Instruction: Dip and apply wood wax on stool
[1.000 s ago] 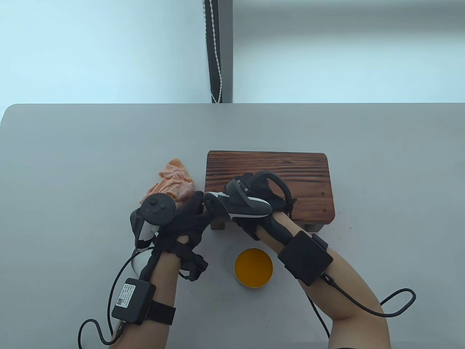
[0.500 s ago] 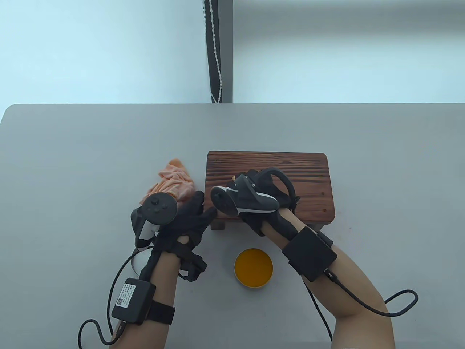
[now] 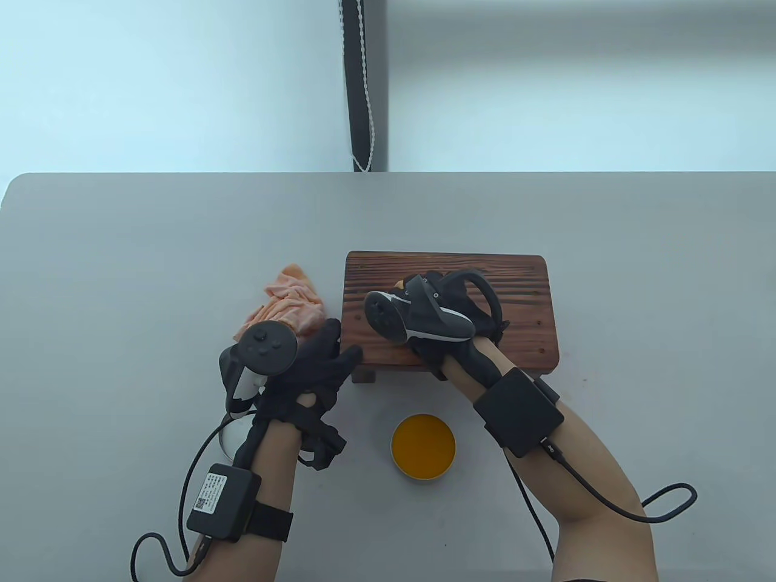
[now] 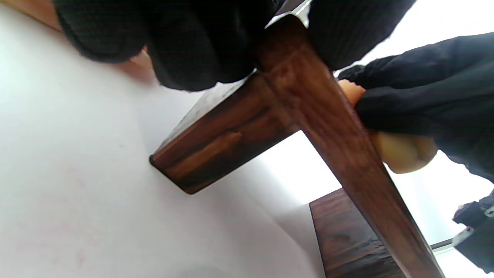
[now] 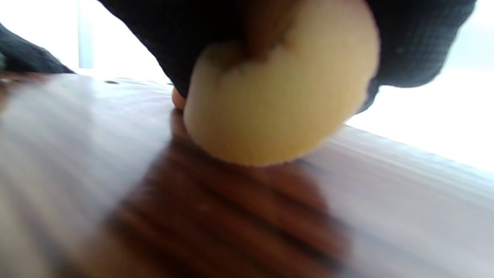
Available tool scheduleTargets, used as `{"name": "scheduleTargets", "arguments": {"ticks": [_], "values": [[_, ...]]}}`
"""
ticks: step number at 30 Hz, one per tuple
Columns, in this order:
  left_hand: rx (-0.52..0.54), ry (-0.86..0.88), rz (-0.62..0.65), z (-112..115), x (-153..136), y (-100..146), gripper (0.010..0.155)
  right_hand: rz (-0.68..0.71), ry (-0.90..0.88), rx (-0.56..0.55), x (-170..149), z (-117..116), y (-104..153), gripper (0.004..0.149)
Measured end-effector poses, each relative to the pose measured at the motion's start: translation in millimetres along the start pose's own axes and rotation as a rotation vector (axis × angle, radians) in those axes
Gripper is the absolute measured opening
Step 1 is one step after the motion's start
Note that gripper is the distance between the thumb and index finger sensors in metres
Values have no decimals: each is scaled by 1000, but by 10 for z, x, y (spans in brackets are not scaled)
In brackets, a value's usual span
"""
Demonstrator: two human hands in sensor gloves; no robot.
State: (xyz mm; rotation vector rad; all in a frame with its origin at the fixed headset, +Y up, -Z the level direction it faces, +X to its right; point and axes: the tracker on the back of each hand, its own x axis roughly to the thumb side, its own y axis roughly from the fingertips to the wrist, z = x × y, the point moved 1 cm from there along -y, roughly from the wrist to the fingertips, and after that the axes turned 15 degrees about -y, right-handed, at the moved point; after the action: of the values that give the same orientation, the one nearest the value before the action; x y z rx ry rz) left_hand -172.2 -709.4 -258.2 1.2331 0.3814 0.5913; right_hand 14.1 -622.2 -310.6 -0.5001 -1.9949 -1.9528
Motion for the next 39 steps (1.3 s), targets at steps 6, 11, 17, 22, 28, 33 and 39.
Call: {"name": "scheduleTargets", "arguments": {"ticks": [6,11,17,22,28,33,39], "values": [[4,1,-3,1,7,2,85,89,0,110,150,44,178,41],[3,1,-2,2,6,3,85,-13,14,7,-48,7,50,39],[3,13,-5,5,5,5,85,64,22,104,52,46,229,41],[11,14,-4,20,7,16,86,-24,-23,-15,-132,8,99,39],[7,14,-5,16,8,11,86,-7,13,66,-78,42,251,40],[3,13,-3,20,14,13,85,-59,-43,-24,-202,12,168,38],[-8,25,-4,19,12,8,86,-75,19,26,-234,32,284,40]]}}
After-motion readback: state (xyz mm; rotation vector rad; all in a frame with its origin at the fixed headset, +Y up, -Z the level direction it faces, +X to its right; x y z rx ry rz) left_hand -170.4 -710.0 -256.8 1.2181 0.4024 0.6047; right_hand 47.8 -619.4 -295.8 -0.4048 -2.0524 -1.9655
